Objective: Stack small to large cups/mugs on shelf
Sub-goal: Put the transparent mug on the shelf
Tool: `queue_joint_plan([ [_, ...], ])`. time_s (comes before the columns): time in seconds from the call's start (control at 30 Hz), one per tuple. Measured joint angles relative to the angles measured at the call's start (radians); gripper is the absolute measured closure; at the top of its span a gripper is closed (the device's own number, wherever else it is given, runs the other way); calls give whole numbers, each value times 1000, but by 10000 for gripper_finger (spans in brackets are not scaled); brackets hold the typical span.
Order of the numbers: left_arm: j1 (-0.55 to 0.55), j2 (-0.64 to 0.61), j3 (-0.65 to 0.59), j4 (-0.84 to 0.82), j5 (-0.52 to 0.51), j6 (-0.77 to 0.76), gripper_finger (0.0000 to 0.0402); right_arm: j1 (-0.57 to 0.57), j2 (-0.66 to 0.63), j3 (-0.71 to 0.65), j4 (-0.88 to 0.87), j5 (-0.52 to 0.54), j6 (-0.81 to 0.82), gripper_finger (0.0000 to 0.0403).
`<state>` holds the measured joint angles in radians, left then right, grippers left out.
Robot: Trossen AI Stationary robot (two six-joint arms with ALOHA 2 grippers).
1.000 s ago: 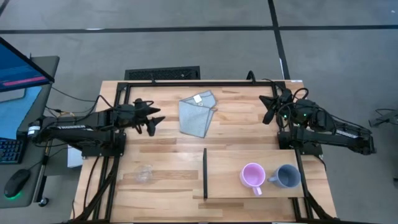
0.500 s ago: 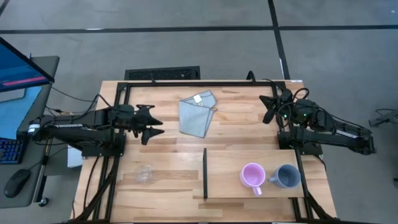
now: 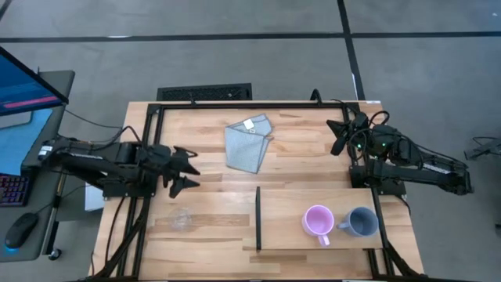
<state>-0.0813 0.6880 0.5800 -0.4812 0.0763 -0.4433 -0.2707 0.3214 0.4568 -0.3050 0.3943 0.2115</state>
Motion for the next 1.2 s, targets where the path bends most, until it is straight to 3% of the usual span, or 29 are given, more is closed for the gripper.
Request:
queue_joint_plan([
  [0.27, -120, 0, 0, -134, 69, -133, 175, 0, 0, 0, 0, 27, 29, 380],
  [0.47, -181, 0, 1, -162, 181, -237, 175, 0, 0, 0, 0, 34, 51, 381],
  [0.9, -294, 7, 1, -249, 146, -412, 175, 0, 0, 0, 0, 34, 52, 384],
  [1.2, -357, 156, 1, -273, 118, -403, 175, 0, 0, 0, -1, 34, 53, 381],
])
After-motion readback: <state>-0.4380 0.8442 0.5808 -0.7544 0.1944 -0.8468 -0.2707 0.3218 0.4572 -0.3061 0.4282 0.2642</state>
